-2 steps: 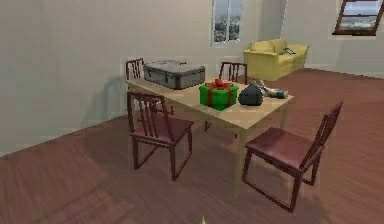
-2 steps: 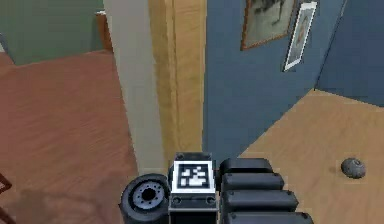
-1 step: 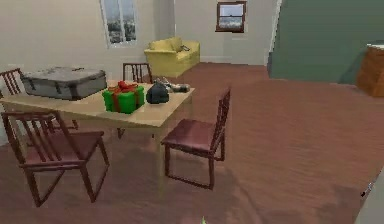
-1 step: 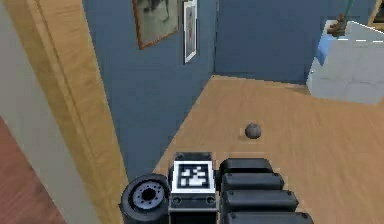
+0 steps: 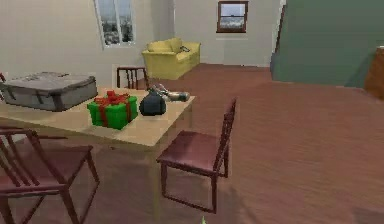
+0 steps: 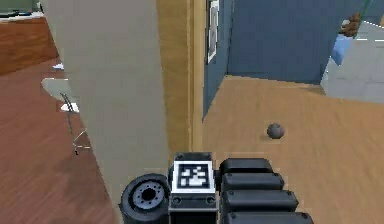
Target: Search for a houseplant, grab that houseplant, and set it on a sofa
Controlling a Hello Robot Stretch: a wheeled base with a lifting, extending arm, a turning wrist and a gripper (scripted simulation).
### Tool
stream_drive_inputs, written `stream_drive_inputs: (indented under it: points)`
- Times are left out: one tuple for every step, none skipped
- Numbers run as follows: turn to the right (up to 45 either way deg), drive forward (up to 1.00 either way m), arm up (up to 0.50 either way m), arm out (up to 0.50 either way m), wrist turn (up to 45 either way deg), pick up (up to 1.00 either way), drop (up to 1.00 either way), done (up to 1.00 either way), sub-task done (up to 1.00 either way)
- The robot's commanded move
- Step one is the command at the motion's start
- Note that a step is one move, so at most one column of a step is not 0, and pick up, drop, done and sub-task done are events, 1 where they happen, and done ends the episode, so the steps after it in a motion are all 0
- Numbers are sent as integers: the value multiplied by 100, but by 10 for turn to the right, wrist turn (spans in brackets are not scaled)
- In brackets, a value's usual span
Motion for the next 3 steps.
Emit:
stream_drive_inputs:
  points:
    - [150, 0, 0, 0, 0, 0, 0, 0, 0]
    - [0, 10, 0, 0, 0, 0, 0, 0, 0]
    - [150, 0, 0, 0, 0, 0, 0, 0, 0]
